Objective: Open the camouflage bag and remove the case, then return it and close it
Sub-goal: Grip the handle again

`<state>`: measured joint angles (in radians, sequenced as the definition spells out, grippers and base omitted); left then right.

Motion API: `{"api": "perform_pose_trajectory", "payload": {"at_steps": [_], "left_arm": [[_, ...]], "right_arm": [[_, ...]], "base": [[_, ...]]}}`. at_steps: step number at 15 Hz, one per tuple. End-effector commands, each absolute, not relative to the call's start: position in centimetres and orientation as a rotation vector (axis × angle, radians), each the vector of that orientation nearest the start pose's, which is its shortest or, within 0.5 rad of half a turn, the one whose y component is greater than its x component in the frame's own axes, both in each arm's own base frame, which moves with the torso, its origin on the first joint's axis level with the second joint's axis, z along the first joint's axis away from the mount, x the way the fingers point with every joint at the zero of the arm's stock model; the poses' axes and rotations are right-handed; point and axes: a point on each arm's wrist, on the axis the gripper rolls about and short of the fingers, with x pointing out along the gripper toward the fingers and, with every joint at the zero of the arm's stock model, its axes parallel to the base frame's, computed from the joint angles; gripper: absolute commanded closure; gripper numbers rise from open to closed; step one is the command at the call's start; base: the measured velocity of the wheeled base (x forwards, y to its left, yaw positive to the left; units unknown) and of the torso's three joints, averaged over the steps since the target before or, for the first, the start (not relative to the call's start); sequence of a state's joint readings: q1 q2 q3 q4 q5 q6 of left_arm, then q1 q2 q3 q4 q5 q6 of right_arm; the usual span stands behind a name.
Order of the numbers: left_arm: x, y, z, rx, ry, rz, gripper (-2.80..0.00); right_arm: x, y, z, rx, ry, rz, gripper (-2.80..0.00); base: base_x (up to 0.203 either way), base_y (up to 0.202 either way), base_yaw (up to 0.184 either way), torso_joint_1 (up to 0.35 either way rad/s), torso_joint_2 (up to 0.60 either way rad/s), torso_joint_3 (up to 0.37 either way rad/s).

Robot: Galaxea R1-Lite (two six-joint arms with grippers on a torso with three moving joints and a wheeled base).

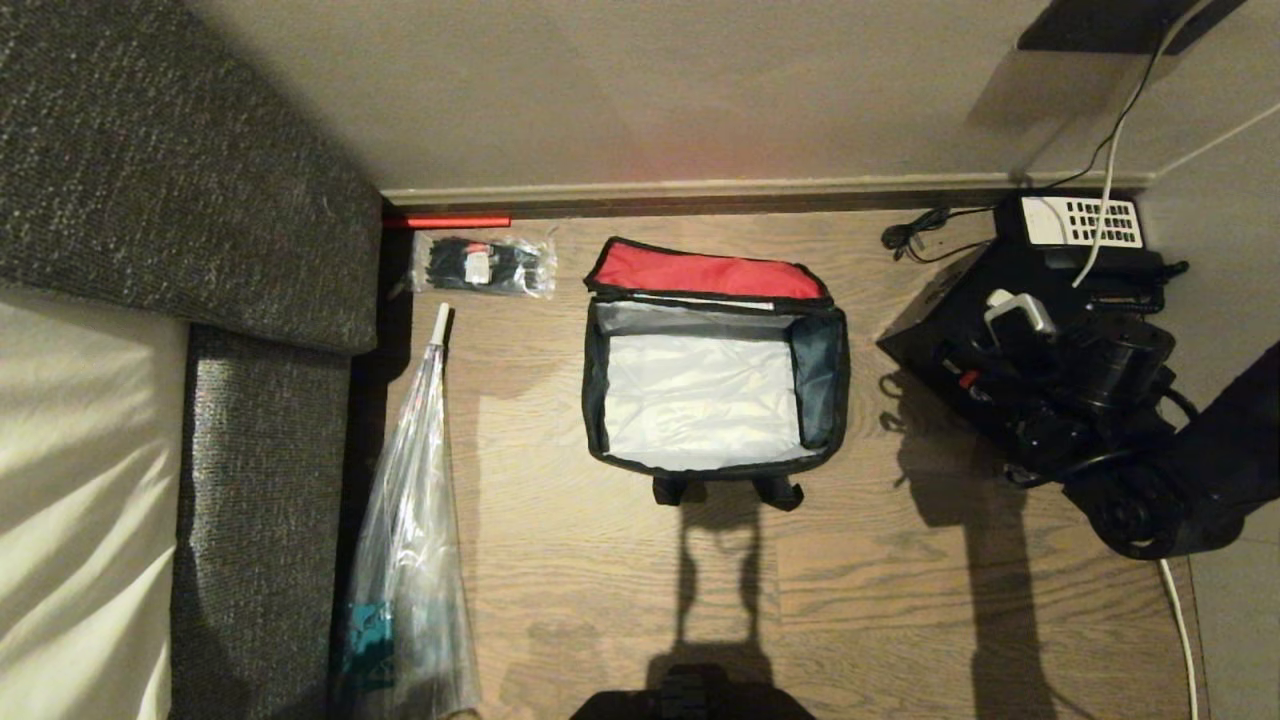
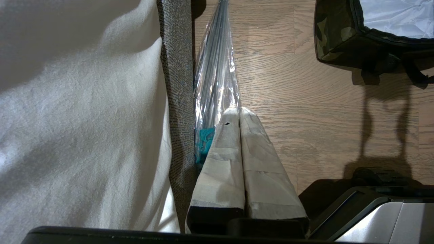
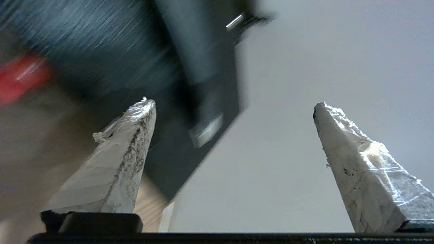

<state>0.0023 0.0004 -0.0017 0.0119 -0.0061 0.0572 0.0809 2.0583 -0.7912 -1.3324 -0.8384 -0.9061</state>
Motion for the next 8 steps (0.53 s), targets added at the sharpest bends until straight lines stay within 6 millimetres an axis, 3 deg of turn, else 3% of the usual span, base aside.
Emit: {"api": "perform_pose_trajectory", "payload": {"at_steps": [1, 8], "left_arm": [[-2.3, 0.0, 7.5, 0.058, 0.009, -0.003, 0.00], [-2.3, 0.0, 7.5, 0.057, 0.009, -0.004, 0.00]], "right_arm": [[37.4, 1.2, 12.1, -0.902, 0.291, -0.763, -2.80], [40.4, 1.4, 12.2, -1.001, 0.280, -0.834, -2.80]], "base": [[0.000, 0.000, 0.000, 0.000, 0.00, 0.000], [0.000, 0.000, 0.000, 0.000, 0.00, 0.000]]}}
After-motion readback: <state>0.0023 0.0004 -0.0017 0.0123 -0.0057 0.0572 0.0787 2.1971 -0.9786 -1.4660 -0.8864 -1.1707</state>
